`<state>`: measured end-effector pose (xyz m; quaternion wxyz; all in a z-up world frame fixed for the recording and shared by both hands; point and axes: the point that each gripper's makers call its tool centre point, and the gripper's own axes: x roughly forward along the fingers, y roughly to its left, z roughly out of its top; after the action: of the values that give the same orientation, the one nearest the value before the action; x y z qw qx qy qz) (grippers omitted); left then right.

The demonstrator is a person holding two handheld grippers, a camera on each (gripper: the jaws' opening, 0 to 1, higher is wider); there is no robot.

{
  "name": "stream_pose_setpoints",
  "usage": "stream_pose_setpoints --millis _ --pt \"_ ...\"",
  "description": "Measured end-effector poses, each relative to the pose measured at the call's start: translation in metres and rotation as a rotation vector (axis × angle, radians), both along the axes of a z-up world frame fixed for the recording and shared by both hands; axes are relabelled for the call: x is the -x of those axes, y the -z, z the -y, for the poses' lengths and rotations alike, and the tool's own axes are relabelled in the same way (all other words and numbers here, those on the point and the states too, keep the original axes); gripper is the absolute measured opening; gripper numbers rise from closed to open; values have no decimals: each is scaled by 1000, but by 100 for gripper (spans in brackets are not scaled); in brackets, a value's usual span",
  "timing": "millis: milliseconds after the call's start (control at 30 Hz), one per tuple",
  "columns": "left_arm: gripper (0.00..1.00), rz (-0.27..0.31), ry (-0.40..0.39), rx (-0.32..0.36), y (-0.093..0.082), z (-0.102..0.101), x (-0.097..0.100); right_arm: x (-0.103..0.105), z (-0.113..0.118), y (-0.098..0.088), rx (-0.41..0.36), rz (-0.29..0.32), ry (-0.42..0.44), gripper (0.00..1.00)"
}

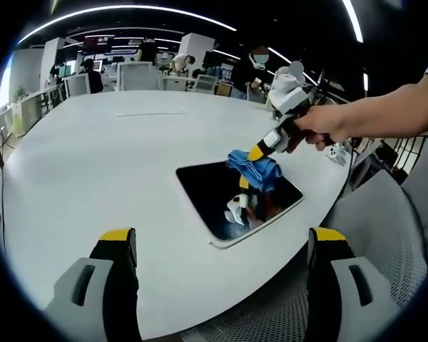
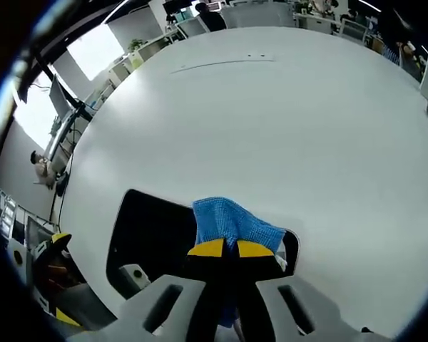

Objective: Wipe the mirror surface with the cleaning cloth until all visible marks leave the cleaned area.

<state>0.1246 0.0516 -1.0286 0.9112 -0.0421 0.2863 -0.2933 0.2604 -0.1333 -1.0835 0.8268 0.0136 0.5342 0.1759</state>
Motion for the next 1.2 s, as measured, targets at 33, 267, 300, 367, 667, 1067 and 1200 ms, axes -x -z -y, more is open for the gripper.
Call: stream_pose_setpoints --millis 33,267,300,367,667,1067,1200 --pt "99 0 0 0 0 0 0 0 0 0 0 0 2 0" --pt "99 2 7 -4 0 1 0 7 1 0 6 -1 7 0" --pt "99 2 7 -5 0 1 0 9 1 0 5 0 7 0" --pt "99 3 7 -6 0 0 0 11 1 0 4 0 10 0" --pt "99 5 2 -7 -1 -1 0 25 1 0 -11 -4 24 0" --pt "99 10 -1 -11 -1 -1 0 42 2 1 -30 -1 35 0" --pt "99 16 3 -15 -1 -1 -1 47 2 1 -32 -1 41 0"
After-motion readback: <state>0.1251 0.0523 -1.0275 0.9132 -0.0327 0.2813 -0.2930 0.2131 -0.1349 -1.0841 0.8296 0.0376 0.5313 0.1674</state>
